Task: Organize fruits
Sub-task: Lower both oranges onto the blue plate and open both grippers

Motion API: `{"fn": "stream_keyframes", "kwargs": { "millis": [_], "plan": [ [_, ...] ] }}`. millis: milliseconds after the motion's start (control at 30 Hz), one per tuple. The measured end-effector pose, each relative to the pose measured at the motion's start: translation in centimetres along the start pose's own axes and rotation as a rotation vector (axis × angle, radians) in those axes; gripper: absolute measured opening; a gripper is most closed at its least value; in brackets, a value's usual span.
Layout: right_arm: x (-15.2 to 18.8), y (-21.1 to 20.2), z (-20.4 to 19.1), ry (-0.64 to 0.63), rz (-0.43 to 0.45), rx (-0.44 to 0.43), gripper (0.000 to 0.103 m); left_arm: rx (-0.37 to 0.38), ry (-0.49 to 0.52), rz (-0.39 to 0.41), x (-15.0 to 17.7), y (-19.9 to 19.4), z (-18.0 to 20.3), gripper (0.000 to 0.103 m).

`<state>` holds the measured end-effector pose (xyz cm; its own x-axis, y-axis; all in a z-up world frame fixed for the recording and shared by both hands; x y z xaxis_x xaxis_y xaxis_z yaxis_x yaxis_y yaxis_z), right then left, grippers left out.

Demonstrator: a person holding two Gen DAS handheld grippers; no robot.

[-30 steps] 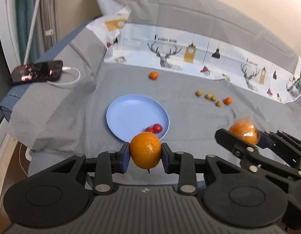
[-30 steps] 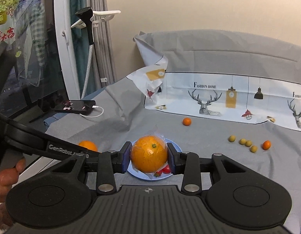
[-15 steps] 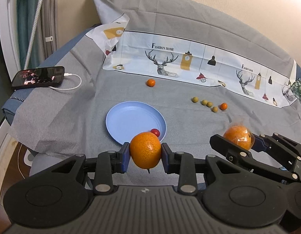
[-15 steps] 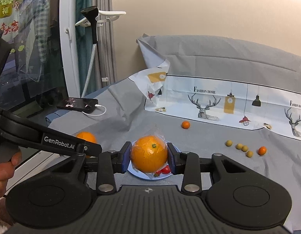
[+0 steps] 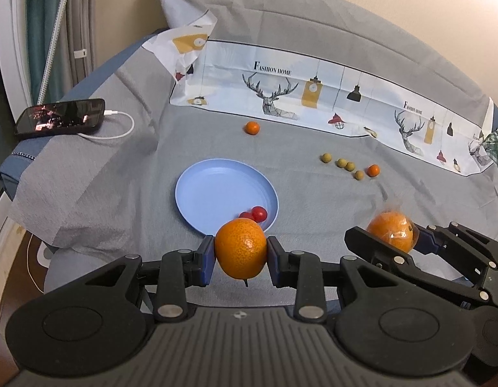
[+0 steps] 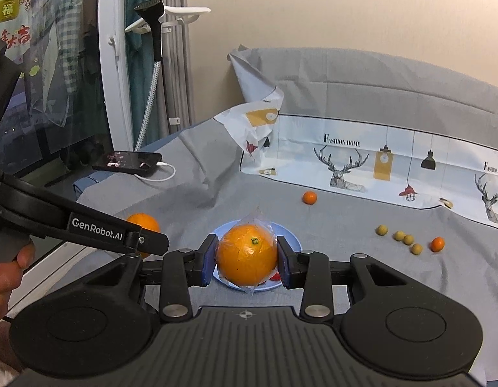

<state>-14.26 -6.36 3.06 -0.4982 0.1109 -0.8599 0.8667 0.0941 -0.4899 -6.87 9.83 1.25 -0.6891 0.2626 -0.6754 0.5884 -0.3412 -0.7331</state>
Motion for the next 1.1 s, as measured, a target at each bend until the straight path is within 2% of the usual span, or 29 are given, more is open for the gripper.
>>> {"fn": "stream_keyframes", "kwargs": {
  "millis": [333,567,1100],
  "plan": [
    [0.5,2.8,0.7,-0.011,-0.058,0.018,0.040,-0.014,-0.026,-0.050,-1.2,3.1,-1.4,0.037],
    [0.8,6.8,1.2,-0.024,-0.126,0.021,0.040,-0.024,-0.048,-0.103,-3.0,7.2,-2.7,0.037],
    [0.1,22.5,5.6,0.002,-0.279,0.041,0.040,-0.069,-0.045,-0.267,-7.8,22.7,-4.9,0.037]
  ]
}}
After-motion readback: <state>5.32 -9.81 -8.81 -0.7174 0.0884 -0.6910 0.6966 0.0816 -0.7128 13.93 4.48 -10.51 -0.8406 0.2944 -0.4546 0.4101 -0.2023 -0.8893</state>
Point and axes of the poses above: each gripper's, at about its wrist camera, not at the fingertips, and y roughly the way its jaws point, z to its right, x to its underside, the point moved 3 cm from there along y, roughly the way its jaws point, and after that the axes turned 5 degrees about y, right-handed, at the moved point
